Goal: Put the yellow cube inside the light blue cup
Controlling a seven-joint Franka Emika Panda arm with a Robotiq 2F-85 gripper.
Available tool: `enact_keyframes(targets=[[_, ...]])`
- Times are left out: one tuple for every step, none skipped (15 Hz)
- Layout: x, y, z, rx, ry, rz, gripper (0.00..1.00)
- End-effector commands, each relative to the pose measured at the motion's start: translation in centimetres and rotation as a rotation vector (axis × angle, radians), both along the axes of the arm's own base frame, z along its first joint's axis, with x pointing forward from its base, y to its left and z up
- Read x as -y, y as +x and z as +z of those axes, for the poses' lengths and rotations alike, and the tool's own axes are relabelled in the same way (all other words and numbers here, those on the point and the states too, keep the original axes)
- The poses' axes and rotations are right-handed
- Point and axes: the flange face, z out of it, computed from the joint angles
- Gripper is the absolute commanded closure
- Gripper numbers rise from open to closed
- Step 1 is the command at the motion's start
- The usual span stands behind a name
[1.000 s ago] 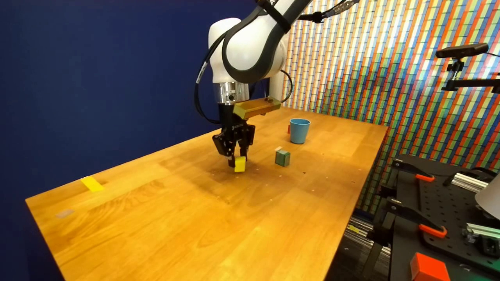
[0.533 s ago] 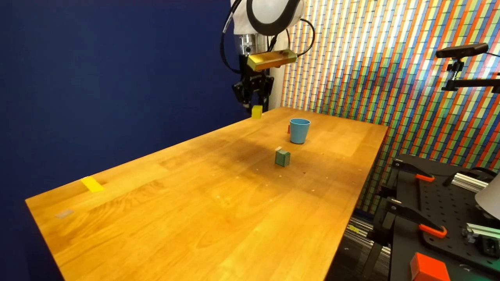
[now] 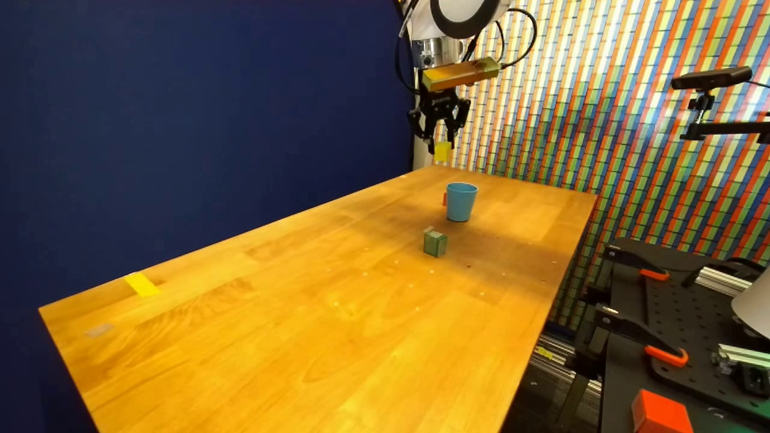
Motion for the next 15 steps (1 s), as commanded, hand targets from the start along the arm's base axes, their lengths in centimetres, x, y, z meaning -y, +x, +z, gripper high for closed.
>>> enact_keyframes(targets=[[2.6,-1.8,-0.5,-0.004,-0.005,-0.081,0.79],[3.3,-2.1,-1.0,-0.009,-0.008,-0.099,0.79],[3.9,-2.3,-1.3,-0.014,-0.002,-0.116,0.79],[4.4,-2.6,-1.6,-0.017,-0.005,-0.129,0.79],[4.8,-2.8,-1.8,-0.023,0.001,-0.14,0.7],[5.1,-3.0,-2.0,-0.028,0.003,-0.152,0.29],[5.3,-3.1,-2.1,-0.028,-0.002,-0.16,0.27],[5.5,-3.2,-2.2,-0.033,-0.002,-0.164,0.21],[5.6,-3.3,-2.1,-0.033,0.0,-0.168,0.12],[5.6,-3.4,-2.1,-0.034,0.004,-0.172,0.06],[5.5,-3.6,-2.1,-0.051,0.017,-0.176,0.01],[5.5,-2.9,-3.0,-0.057,0.003,-0.159,0.15],[5.5,-2.9,-3.1,-0.059,0.003,-0.159,0.08],[5.4,-3.0,-3.2,-0.061,0.004,-0.159,0.01],[5.4,-3.0,-3.2,-0.062,0.004,-0.159,0.0]])
